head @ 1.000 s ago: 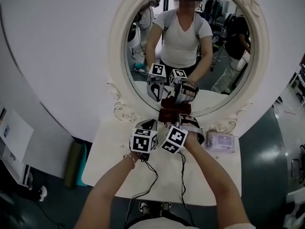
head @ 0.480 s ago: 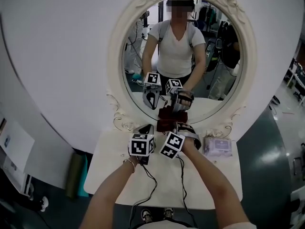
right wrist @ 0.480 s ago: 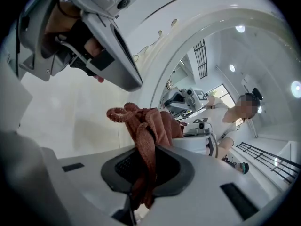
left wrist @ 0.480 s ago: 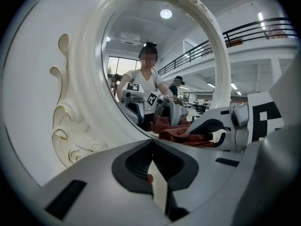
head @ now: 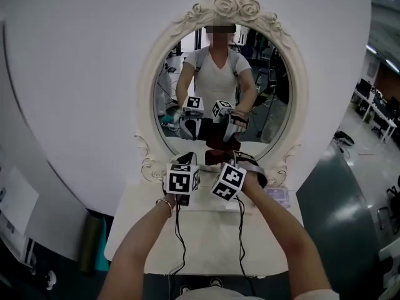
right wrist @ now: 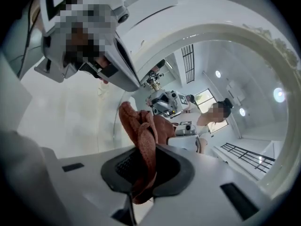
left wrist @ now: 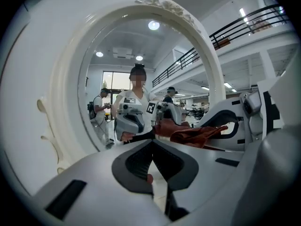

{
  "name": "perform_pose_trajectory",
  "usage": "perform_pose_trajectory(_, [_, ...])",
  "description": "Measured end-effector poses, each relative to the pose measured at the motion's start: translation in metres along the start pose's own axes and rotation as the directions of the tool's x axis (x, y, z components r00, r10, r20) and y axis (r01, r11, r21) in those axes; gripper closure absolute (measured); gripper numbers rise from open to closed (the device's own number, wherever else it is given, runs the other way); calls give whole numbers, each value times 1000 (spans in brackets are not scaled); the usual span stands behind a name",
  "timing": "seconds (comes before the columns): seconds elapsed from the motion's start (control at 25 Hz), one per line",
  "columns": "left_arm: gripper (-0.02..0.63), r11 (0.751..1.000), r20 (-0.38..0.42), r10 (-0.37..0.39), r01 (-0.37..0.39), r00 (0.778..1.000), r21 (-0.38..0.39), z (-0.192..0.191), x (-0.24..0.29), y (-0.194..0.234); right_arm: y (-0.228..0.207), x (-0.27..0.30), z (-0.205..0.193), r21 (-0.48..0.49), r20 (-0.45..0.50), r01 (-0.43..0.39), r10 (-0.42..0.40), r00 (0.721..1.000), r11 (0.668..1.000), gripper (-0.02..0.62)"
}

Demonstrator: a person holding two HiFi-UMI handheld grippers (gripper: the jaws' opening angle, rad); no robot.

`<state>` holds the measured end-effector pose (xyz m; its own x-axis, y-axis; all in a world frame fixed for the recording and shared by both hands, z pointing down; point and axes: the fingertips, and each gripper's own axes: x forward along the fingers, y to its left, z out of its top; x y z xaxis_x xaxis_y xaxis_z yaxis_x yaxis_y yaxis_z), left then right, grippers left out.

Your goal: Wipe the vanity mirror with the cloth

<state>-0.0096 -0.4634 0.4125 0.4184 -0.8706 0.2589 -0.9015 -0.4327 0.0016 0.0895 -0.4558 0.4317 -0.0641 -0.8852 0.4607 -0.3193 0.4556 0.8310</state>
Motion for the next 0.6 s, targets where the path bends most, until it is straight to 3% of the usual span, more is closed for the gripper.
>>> perform_pose_trajectory(0.32, [595, 998, 141, -48, 42, 989, 43, 89, -4, -37, -118, -67, 1, -64, 22, 235, -234, 972, 970, 538])
perform_pose_trajectory(0.44, [595, 998, 182, -67, 63, 981, 28, 125, -7, -48, -165, -94, 5, -68, 34, 323, -321, 946, 944, 537])
perform_pose_trajectory(0.6, [595, 996, 241, -71, 55, 968, 74, 177, -14, -58, -228, -129, 14, -77, 54, 451, -448, 892, 889, 537])
